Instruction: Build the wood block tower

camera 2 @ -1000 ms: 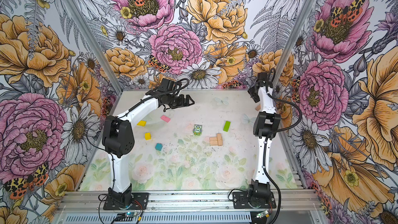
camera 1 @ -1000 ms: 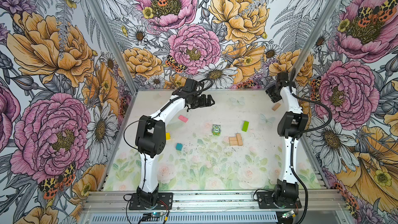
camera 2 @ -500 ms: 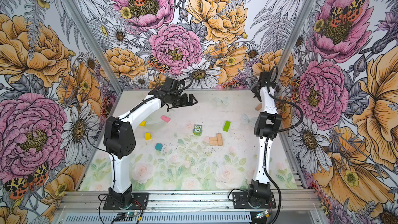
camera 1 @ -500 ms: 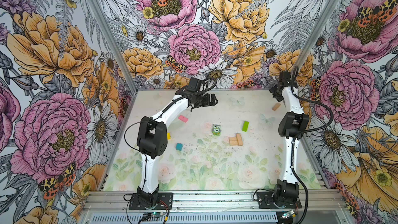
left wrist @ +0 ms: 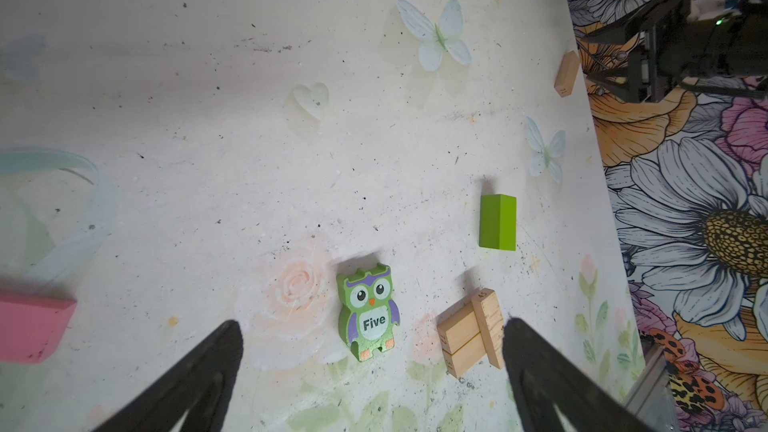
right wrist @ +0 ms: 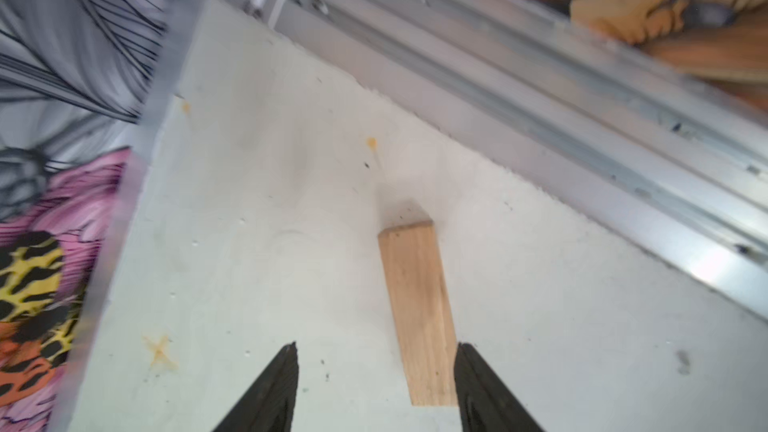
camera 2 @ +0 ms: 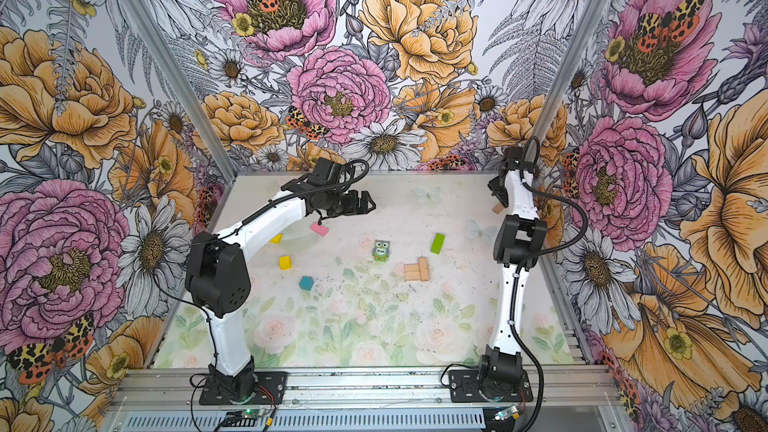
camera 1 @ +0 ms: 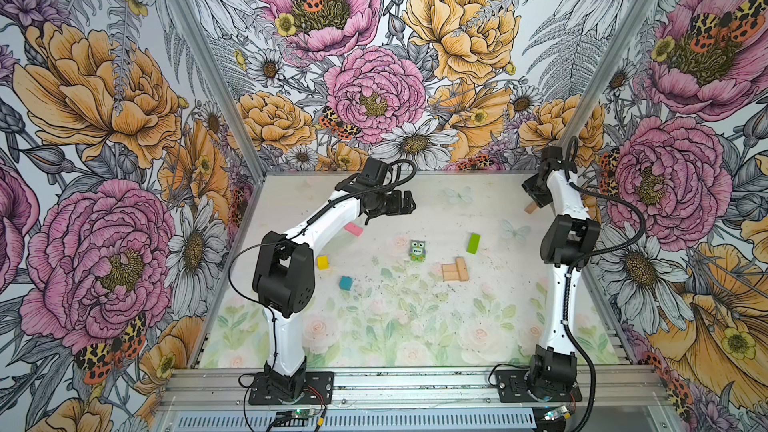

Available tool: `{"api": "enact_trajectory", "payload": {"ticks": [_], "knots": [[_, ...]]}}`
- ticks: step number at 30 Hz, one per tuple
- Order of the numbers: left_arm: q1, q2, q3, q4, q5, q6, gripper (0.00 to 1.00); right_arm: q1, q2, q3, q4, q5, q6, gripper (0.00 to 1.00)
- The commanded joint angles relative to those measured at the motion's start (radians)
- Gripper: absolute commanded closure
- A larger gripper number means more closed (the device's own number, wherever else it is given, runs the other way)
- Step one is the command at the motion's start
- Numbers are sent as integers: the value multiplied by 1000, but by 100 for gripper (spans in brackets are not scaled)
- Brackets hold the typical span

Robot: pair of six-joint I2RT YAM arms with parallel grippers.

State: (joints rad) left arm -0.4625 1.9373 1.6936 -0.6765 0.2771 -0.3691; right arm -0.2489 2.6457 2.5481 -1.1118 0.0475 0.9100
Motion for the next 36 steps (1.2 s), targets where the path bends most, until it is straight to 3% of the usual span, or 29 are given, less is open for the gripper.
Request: {"api": "enact_trajectory", "payload": {"ticks": [1,14,24,31,36], "knots": [[28,-4,-5,13,14,-10,1,18,-44,-58,-45,-47,70,38],[116,28,11,13,124,25,1,21,-77,-109,-54,42,130,41],[133,22,-10,13,136,31,1,31,-82,-103,-65,145,167,42],[149,-9,-58,12,125,30,1,35,-38,-31,-65,153,171,60],[157,-37,-94,12,119,26,1,39,-16,1,-65,155,162,61]]}}
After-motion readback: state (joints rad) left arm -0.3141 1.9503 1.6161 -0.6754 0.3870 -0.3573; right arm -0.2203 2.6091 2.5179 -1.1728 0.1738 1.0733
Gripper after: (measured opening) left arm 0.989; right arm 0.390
